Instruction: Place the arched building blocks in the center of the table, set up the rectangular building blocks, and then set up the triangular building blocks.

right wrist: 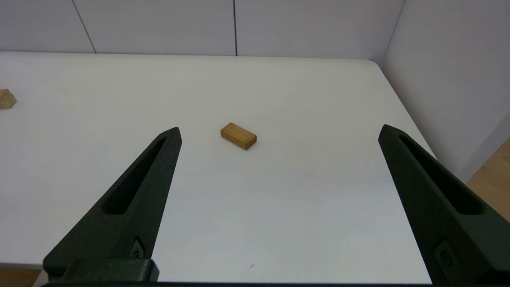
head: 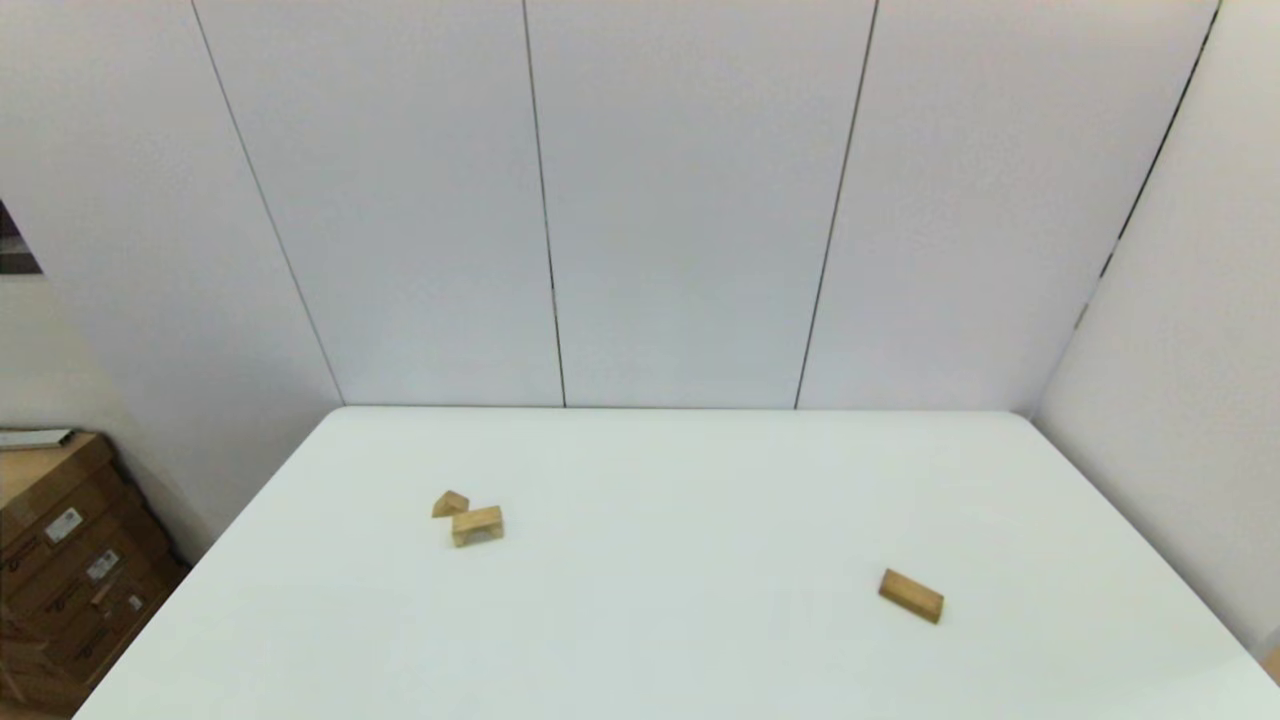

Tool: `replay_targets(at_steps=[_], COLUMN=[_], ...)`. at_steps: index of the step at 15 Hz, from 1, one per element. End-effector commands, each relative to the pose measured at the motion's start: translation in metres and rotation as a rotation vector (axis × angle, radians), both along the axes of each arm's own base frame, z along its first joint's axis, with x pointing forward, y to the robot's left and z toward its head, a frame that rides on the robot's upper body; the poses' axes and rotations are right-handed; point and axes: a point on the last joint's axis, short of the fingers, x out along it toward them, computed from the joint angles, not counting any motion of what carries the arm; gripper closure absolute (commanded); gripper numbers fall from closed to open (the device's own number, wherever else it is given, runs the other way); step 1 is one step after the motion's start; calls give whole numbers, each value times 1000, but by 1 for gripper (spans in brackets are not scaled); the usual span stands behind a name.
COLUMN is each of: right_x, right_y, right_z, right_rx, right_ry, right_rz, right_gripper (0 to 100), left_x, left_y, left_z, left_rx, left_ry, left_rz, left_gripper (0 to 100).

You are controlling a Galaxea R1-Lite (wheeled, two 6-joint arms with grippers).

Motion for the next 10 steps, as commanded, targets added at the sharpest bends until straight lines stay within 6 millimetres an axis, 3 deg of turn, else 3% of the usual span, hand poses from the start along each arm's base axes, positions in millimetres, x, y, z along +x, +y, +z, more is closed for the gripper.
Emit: replay_targets(at_steps=[1, 10], right_x=[0, 0], right_y=[0, 0], right_z=[0, 0], right_rx=[0, 0], right_ry=[3, 0], right_rz=[0, 0], right_gripper=[0, 0], left_x=[0, 0], left_y=[0, 0], left_z=[0, 0], left_rx=[38, -16], left_ry=[-1, 0], left_rz=[0, 2], left_gripper=[0, 0])
